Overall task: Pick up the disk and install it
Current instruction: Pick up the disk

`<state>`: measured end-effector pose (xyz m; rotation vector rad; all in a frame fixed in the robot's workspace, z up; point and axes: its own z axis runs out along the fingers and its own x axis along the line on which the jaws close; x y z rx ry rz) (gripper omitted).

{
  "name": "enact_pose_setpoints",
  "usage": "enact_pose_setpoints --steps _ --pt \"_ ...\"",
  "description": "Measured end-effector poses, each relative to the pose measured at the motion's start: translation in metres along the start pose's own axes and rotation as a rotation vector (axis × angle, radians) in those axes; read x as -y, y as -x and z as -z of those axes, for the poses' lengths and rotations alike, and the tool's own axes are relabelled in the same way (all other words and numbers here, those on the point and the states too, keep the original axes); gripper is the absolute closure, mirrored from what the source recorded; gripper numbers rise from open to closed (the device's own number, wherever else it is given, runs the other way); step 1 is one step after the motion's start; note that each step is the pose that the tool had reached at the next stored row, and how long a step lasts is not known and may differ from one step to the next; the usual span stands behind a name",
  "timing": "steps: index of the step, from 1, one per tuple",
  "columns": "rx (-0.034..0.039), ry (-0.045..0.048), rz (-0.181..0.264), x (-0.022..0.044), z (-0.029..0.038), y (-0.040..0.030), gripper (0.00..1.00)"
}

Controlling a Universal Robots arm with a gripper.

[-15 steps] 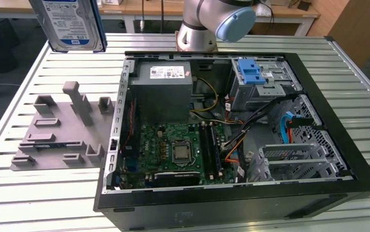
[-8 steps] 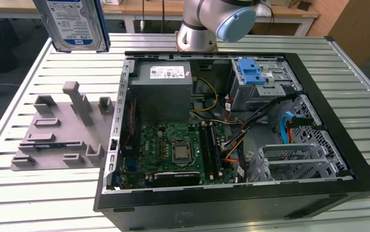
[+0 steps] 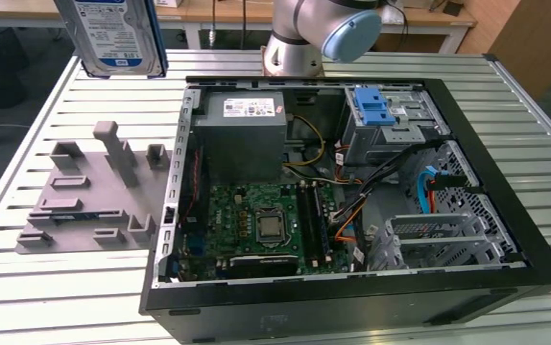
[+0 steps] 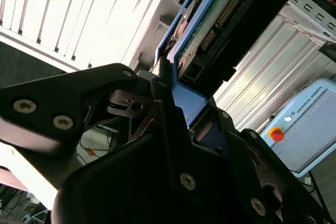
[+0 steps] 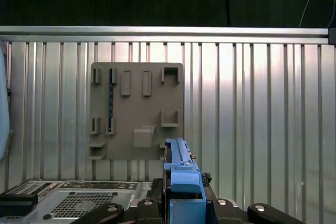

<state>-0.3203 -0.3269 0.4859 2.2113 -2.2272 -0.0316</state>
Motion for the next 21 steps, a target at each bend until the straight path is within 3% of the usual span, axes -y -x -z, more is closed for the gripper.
enact_pose_setpoints --steps 21 --pt "0.0000 0.0000 0.000 0.0149 0.0002 0.0001 0.64"
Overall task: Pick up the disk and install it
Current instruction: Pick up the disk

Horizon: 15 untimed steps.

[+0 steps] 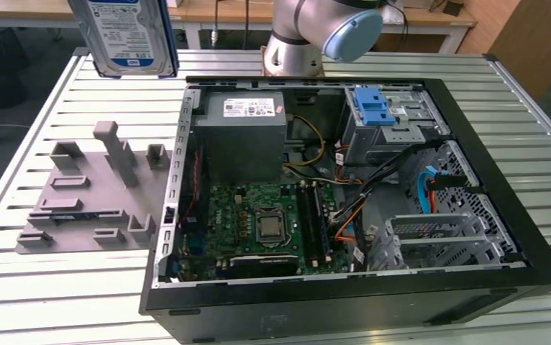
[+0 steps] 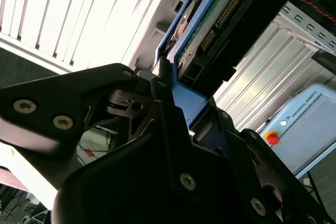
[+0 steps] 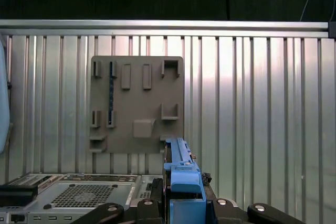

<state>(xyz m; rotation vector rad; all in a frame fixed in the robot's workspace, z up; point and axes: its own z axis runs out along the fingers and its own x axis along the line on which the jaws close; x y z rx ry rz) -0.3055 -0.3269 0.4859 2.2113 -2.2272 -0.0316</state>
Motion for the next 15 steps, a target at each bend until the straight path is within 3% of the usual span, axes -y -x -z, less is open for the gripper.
enact_pose_setpoints --steps 15 --pt "-0.0001 0.0001 0.000 0.0107 0.0002 0.0001 0.64"
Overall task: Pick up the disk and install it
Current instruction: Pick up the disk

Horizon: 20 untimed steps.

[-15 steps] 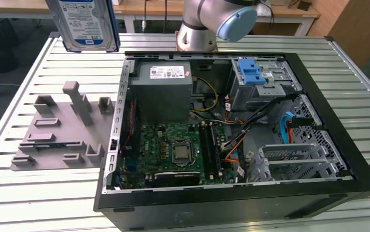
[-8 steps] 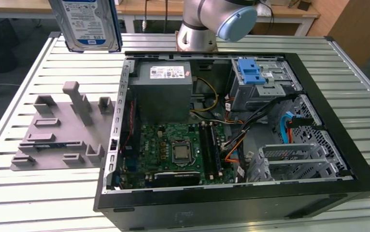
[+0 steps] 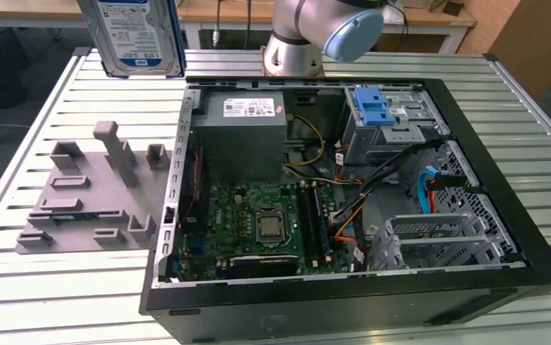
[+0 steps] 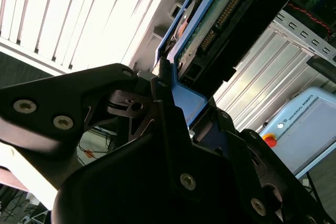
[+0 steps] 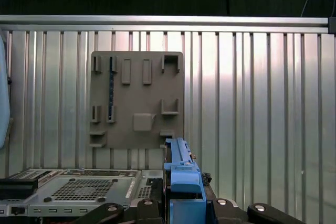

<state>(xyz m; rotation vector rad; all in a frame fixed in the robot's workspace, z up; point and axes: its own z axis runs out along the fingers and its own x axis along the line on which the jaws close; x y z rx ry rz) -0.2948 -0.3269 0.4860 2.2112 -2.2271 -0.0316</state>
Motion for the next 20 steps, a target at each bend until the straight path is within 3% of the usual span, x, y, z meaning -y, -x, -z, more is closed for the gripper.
enact_pose_setpoints --steps 20 --pt "0.0000 -0.0001 0.000 0.0154 0.0002 0.0001 0.64"
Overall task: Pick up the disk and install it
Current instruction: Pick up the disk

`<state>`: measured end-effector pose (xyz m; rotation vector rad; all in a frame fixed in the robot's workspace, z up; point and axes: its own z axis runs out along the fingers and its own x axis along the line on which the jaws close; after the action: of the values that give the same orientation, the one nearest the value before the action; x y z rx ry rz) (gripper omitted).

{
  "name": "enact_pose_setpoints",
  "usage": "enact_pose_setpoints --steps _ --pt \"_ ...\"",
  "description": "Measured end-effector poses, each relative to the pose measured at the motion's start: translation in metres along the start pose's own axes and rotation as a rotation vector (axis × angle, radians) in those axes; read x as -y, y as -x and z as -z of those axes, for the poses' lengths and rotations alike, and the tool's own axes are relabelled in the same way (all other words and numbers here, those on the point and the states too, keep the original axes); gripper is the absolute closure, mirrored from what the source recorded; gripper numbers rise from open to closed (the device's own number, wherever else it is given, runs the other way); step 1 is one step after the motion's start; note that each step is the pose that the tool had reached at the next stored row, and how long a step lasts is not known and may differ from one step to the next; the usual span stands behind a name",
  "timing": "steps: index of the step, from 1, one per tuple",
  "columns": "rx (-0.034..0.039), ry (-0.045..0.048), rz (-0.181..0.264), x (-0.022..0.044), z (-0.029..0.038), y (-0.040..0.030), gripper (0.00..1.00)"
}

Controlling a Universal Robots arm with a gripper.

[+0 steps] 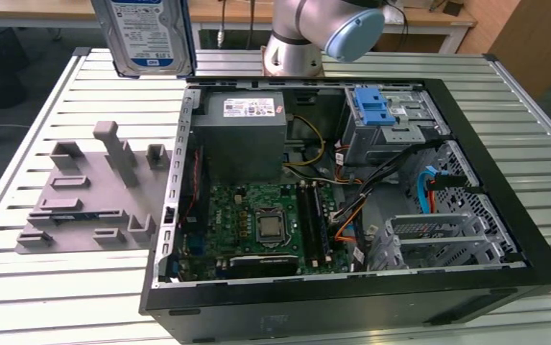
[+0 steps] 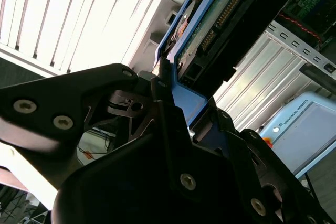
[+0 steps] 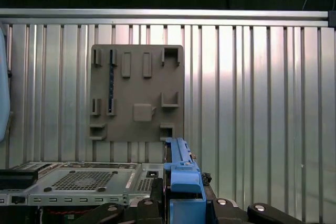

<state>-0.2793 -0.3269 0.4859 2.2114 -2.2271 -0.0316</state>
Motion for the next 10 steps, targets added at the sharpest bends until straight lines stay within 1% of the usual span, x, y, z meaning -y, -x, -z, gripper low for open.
enact_pose_setpoints --steps 10 --pt "0.0000 0.0000 0.000 0.0082 0.0001 0.0001 0.64"
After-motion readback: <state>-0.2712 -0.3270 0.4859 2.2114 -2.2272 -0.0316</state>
